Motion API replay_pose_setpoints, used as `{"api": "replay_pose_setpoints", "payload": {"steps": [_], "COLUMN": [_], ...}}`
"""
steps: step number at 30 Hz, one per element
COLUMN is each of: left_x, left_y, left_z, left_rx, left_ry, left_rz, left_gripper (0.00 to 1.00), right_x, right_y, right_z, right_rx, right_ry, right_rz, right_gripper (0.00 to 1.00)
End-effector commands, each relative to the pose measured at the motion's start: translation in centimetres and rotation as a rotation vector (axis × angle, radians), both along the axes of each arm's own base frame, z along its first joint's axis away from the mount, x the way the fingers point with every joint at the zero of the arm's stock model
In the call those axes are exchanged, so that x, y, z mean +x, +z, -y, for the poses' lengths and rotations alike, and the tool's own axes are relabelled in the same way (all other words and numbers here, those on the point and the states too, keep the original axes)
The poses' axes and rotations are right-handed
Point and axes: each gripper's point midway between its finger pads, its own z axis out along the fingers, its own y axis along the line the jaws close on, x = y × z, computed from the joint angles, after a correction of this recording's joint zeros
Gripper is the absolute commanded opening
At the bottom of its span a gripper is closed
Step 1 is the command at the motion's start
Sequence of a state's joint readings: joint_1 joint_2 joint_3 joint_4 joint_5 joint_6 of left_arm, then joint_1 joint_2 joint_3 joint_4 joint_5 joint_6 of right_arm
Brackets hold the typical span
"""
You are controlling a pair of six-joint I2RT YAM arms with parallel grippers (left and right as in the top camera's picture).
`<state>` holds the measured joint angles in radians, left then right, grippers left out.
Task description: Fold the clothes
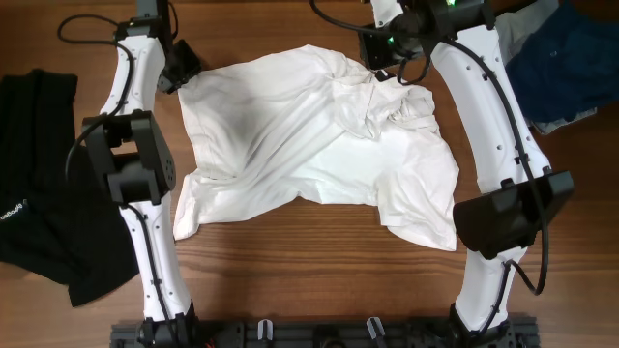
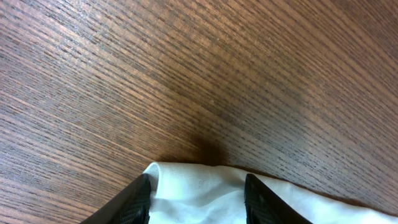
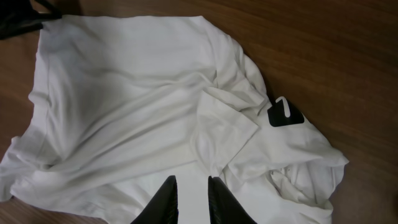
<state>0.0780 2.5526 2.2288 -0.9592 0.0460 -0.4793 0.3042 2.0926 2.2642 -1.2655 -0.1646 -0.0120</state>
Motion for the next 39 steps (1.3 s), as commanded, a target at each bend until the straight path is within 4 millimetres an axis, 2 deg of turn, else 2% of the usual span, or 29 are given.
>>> {"api": "replay_pose_setpoints", "payload": {"steps": [1,2,4,10,14,15,18,19,20,24,30,31,33,36,39], "left_x": [-2.6,-2.8,-3.3,-4.3,-3.5,-3.2,-2.7,-2.7,-2.6,-2.8,-2.8,-2.8,-2.8,-2.8,-2.8], "left_y": [-6.5,-6.5,-6.6,-6.5,-5.1,-4.7,-3.8,-3.7,-3.7,-3.7,-3.7,-3.7,-3.7,-3.7,-3.7], "left_z": [1.6,1.6,1.7,2.4,2.4,2.4,2.4,2.3,2.3,2.3,2.4,2.4,2.4,2.3,2.3], "left_rx": [-0.059,-0.059,-0.06,-0.077,-0.078,-0.078,-0.077,-0.076,-0.076,-0.077,-0.077,-0.077,-0.077,-0.077,-0.077], "left_ry": [0.004,0.004,0.004,-0.008,-0.007,-0.007,-0.007,-0.007,-0.007,-0.007,-0.007,-0.007,-0.007,-0.007,-0.007], "left_rz": [-0.15,-0.157,-0.176,-0.217,-0.192,-0.18,-0.161,-0.159,-0.158,-0.163,-0.166,-0.166,-0.166,-0.166,-0.165], "left_gripper": [0.37,0.24,0.06,0.04,0.04,0.04,0.04,0.04,0.04,0.04,0.04,0.04,0.04,0.04,0.04], "right_x": [0.0,0.0,0.0,0.2,1.0,1.1,1.3,1.3,1.2,0.2,-0.7,-0.8,-0.8,-1.0,-1.0], "right_y": [-0.6,-0.6,-0.6,-0.6,-1.7,-2.2,-4.8,-5.5,-6.7,-11.1,-13.5,-14.0,-15.6,-17.7,-19.0], "right_z": [-0.5,-0.5,-0.5,-0.2,2.0,2.6,3.9,4.0,4.2,3.8,2.4,2.2,2.3,2.1,1.9], "right_rx": [0.007,0.007,0.007,-0.002,-0.017,-0.022,-0.035,-0.036,-0.041,-0.046,0.007,0.018,0.011,0.014,0.013], "right_ry": [0.022,0.021,0.022,0.009,-0.062,-0.075,-0.1,-0.102,-0.106,-0.089,-0.061,-0.058,-0.063,-0.061,-0.058], "right_rz": [-0.017,-0.017,-0.016,-0.01,-0.039,-0.057,-0.122,-0.14,-0.168,-0.305,-0.398,-0.412,-0.443,-0.491,-0.506], "right_gripper": [0.17,0.17,0.17,0.11,0.06,0.09,0.4,0.55,0.62,0.64,0.58,0.53,0.51,0.41,0.39]}}
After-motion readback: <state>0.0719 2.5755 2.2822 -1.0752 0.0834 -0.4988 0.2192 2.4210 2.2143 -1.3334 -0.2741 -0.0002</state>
